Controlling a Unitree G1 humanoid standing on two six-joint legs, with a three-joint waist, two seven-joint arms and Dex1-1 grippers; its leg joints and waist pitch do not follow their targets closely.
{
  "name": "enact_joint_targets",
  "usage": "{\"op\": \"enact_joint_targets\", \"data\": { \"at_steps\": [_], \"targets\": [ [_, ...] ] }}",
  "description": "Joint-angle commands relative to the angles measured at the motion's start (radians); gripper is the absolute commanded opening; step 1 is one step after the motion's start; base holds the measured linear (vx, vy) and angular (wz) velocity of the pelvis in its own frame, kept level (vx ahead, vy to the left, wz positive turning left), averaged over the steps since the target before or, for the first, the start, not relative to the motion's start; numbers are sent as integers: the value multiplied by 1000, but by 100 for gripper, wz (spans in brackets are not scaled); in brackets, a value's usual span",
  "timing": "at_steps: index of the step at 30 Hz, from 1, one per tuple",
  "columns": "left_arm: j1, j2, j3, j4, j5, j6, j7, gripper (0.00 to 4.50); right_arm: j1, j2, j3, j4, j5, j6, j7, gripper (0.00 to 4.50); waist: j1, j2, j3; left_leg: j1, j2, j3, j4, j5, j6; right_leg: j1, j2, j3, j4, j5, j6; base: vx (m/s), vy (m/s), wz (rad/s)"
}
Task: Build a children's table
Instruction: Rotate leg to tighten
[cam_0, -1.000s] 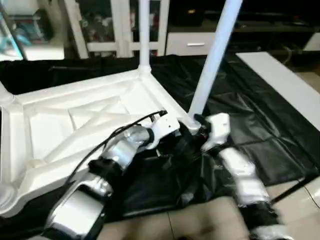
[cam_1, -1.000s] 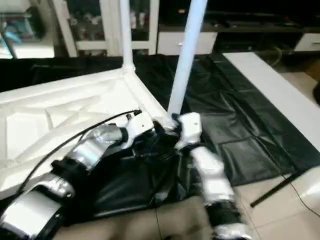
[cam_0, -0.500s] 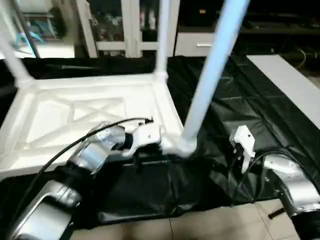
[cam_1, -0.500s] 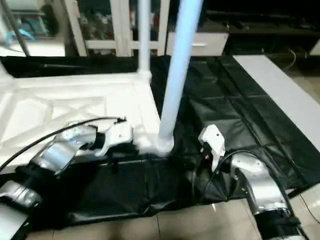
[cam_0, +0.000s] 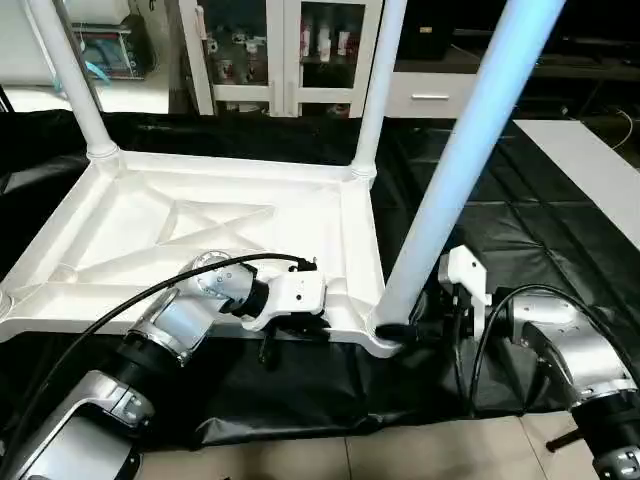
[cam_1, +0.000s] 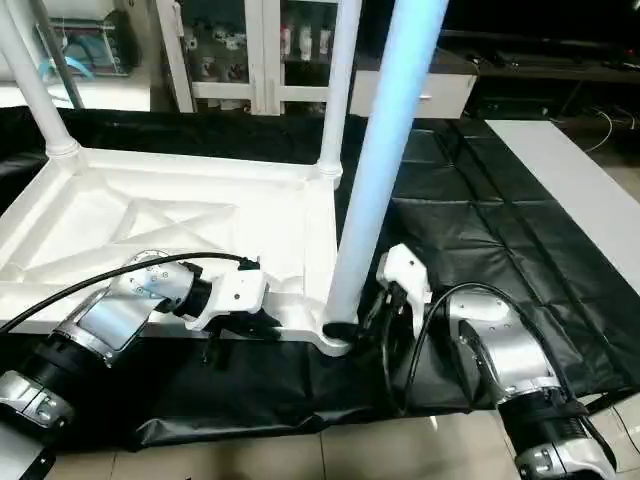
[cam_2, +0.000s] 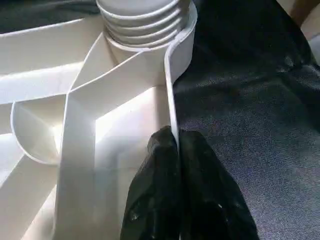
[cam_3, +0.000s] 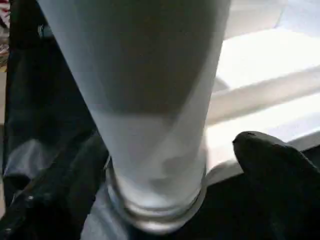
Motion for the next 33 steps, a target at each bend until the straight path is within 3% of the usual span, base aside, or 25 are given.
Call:
{"op": "enact_joint_targets", "data": {
  "at_steps": [1, 4, 10, 15, 22, 25, 29, 30, 33],
  "targets": [
    [26, 11, -93, 45, 63, 6, -49, 0, -31, -13, 10, 27, -17, -6, 19, 403, -2, -6, -53, 5, 37, -11, -68, -189, 58, 42, -53, 40, -49, -191, -235, 0, 0, 0],
    [24, 11, -93, 45, 63, 10, -48, 0, -46, -13, 23, 52, -29, -13, 37, 379, 0, -5, -51, 8, 39, -10, -69, -211, 47, 39, -53, 40, -54, -245, -222, 0, 0, 0],
    [28, 11, -94, 41, 64, 12, -49, 0, -56, -11, 29, 78, -37, -24, 52, 338, 0, -4, -54, 7, 38, -10, -66, -179, 54, 42, -50, 38, -46, -183, -237, 0, 0, 0],
    [28, 12, -100, 45, 67, 11, -54, 0, -65, -14, 45, 107, -50, -40, 74, 282, 0, -3, -55, 7, 39, -10, -66, -197, 47, 42, -50, 38, -47, -202, -238, 0, 0, 0],
    [32, 9, -104, 45, 68, 14, -51, 0, -67, 3, 38, 140, -54, -42, 60, 269, 0, -6, -56, 7, 38, -9, -65, -188, 50, 43, -48, 37, -44, -172, -247, 0, 0, 0],
    [33, 5, -103, 45, 67, 17, -48, 0, -68, 22, 20, 162, -53, -50, 19, 266, -2, -4, -55, 7, 39, -10, -68, -215, 40, 41, -49, 37, -49, -207, -238, 0, 0, 0],
    [25, -31, -75, 58, 53, 59, 6, 0, -70, 77, -36, 190, -46, -34, -135, 266, -14, -6, -47, 9, 38, -20, -77, -345, -8, 33, -51, 35, -68, -397, -177, 0, 0, 0],
    [11, -78, -47, 84, 48, 99, 81, 0, -61, 123, -76, 189, -29, -10, -241, 266, -20, -7, -45, 11, 37, -20, -77, -364, -18, 28, -49, 36, -73, -425, -164, 0, 0, 0],
    [-9, -130, -19, 122, 49, 127, 174, 0, -55, 170, -112, 190, -22, 9, -353, 265, -28, -9, -46, 12, 34, -25, -76, -387, -26, 26, -50, 33, -78, -464, -149, 0, 0, 0]
  ]
}}
